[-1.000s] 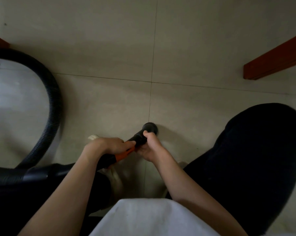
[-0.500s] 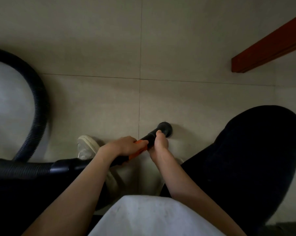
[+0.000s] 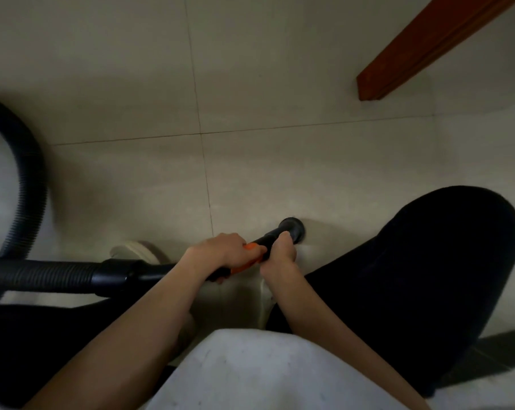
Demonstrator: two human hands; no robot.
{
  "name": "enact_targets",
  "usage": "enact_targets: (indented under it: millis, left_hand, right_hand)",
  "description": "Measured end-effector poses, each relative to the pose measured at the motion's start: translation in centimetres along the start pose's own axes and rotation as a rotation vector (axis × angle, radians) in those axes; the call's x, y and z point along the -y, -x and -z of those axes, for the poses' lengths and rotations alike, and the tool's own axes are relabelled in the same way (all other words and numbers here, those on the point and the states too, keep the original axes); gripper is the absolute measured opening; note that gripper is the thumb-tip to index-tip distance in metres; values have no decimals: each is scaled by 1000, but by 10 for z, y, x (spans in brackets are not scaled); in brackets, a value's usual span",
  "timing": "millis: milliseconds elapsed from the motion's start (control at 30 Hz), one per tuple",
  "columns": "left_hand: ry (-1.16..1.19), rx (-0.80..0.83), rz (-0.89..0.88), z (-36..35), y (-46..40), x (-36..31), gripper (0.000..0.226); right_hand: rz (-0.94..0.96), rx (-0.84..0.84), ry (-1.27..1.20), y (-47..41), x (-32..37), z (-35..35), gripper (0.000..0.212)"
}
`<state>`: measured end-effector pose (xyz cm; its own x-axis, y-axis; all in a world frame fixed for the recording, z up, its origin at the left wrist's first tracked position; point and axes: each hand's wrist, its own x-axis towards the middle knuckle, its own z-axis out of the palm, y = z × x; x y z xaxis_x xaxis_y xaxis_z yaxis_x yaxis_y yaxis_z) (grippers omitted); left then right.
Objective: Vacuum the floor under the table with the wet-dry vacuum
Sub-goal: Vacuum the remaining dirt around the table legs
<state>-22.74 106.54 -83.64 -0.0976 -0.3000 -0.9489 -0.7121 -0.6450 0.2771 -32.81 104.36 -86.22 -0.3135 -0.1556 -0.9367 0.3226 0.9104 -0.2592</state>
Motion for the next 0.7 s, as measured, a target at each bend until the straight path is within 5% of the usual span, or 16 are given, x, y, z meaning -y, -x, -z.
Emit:
enact_targets:
  millis: [333, 700]
  left_hand:
    - [57, 18, -23, -5, 1, -18, 54]
    - [109, -162, -37, 11, -2, -12, 55]
  right_hand:
    - [-9, 2, -35, -3, 13, 14, 43]
    - [13, 118, -11, -3, 30, -11, 48]
